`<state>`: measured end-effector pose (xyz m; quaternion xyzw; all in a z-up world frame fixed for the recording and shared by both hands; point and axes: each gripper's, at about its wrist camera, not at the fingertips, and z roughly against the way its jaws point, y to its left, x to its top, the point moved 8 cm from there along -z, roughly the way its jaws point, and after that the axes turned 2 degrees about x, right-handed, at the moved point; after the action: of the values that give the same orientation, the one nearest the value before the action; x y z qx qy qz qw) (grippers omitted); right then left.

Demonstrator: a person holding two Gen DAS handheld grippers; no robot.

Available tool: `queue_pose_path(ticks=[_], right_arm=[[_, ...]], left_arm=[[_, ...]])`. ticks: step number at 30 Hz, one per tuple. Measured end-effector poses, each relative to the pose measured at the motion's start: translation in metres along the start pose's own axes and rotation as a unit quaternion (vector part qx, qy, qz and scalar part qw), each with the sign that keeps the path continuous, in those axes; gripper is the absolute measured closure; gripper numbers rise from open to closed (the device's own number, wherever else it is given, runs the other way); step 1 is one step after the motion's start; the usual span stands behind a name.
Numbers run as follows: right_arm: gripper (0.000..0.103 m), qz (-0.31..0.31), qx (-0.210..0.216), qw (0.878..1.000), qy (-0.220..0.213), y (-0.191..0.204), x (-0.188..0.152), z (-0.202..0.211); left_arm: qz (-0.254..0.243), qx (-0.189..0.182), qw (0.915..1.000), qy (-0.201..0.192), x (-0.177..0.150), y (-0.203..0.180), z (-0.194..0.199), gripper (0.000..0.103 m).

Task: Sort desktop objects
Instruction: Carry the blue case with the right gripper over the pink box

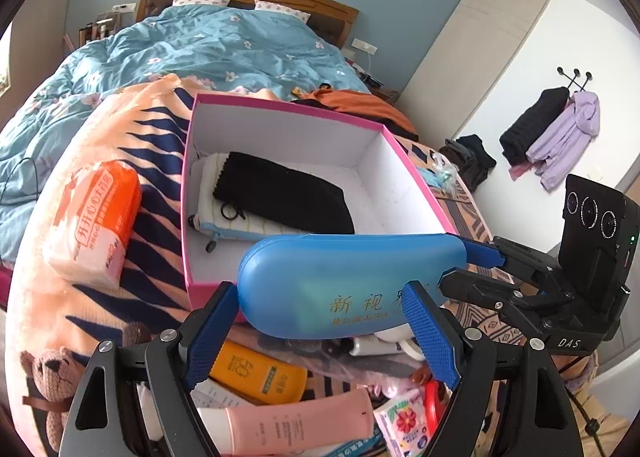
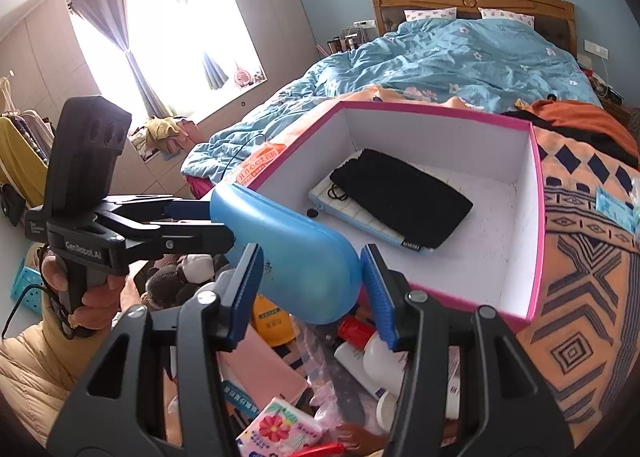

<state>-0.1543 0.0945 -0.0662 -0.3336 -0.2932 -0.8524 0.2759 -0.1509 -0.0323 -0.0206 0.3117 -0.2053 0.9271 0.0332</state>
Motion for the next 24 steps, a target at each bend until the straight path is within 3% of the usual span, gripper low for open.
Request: queue_pose_path(ticks=[12,24], right_arm=[[0.05,-0.005,0.013,1.0,0.004,-0.014,0.024,-0.016],[0.05,-0.038,0.034,0.998,0.03,-0.037,0.028,-0.045]], left_arm=[[0.014,0.013,0.9998,-0.003,0.023,0.014,-0.012,0.018],[0.031,0.032,0.9987,0.023,0.03,0.032,-0.039,0.018]])
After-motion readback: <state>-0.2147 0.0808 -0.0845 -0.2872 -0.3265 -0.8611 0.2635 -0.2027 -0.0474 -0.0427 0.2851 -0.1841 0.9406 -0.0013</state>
